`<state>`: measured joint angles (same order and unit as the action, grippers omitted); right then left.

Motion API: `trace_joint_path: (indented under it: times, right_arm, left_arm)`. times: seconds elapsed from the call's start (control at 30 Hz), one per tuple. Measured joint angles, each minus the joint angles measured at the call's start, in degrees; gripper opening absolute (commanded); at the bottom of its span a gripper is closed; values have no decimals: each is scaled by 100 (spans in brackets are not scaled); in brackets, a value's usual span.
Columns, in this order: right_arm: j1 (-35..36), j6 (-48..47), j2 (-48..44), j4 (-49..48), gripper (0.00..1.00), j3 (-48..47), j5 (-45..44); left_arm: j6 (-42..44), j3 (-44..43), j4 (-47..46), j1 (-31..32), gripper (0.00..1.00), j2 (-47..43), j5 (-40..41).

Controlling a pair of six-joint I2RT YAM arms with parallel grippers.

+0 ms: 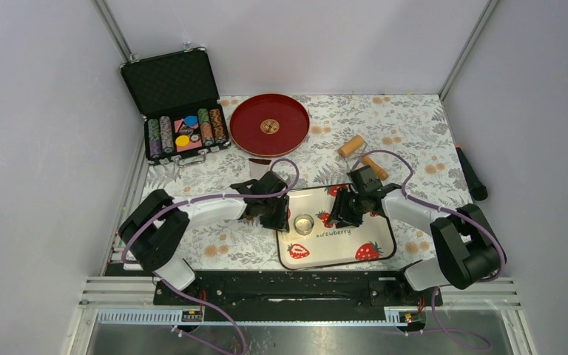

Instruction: Roll out the dumpling wrappers from the dough

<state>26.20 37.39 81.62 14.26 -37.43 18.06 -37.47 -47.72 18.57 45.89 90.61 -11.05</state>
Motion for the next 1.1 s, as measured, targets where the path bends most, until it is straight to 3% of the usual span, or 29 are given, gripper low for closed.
trace_joint_path:
  times: [0.27, 0.97, 1.03, 1.1]
  right_arm:
    - [0, 0, 190, -4, 46, -42, 153]
    - [0, -2, 363, -46, 45, -142, 273]
    - [0, 0, 376, -44, 45, -153, 280]
    - [0, -2, 402, -46, 45, -173, 297]
  left_arm:
    - [2, -396, 498, 164, 0, 280, 404]
    - [-201, -476, 651, 177, 0, 20, 361]
    - [-197, -516, 739, 179, 6, -26, 372]
    - [-175, -540, 811, 179, 20, -85, 396]
